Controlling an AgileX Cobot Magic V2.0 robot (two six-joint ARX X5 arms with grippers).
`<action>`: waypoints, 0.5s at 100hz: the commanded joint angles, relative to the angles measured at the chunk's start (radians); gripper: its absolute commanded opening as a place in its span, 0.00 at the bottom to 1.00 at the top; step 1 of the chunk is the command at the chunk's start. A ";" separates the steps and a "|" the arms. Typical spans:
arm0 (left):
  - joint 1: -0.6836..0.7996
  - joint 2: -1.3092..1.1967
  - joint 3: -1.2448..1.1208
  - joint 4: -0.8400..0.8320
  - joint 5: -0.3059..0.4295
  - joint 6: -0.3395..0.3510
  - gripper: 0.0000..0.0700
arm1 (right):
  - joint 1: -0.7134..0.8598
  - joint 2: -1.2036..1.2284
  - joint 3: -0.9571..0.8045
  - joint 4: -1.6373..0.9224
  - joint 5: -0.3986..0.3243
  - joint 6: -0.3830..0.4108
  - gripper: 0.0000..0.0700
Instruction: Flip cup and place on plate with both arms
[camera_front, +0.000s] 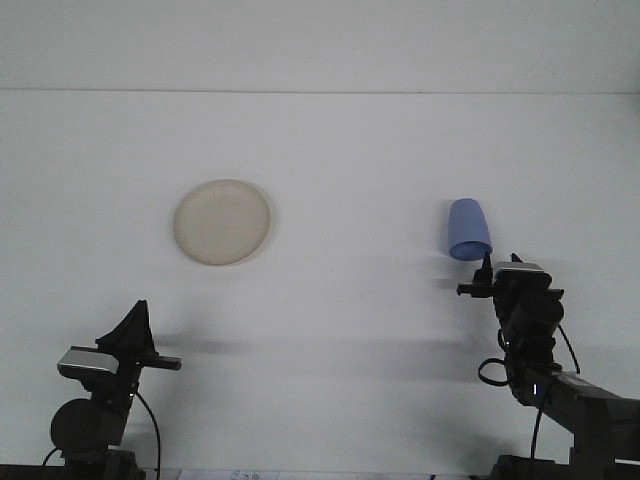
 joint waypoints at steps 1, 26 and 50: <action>0.000 0.000 -0.019 0.013 0.003 -0.003 0.02 | -0.009 0.039 0.026 0.014 -0.008 -0.006 0.51; 0.000 0.000 -0.019 0.013 0.003 -0.003 0.02 | -0.037 0.149 0.140 0.014 -0.080 -0.010 0.51; 0.000 0.000 -0.019 0.013 0.003 -0.003 0.02 | -0.037 0.202 0.228 0.014 -0.124 -0.010 0.00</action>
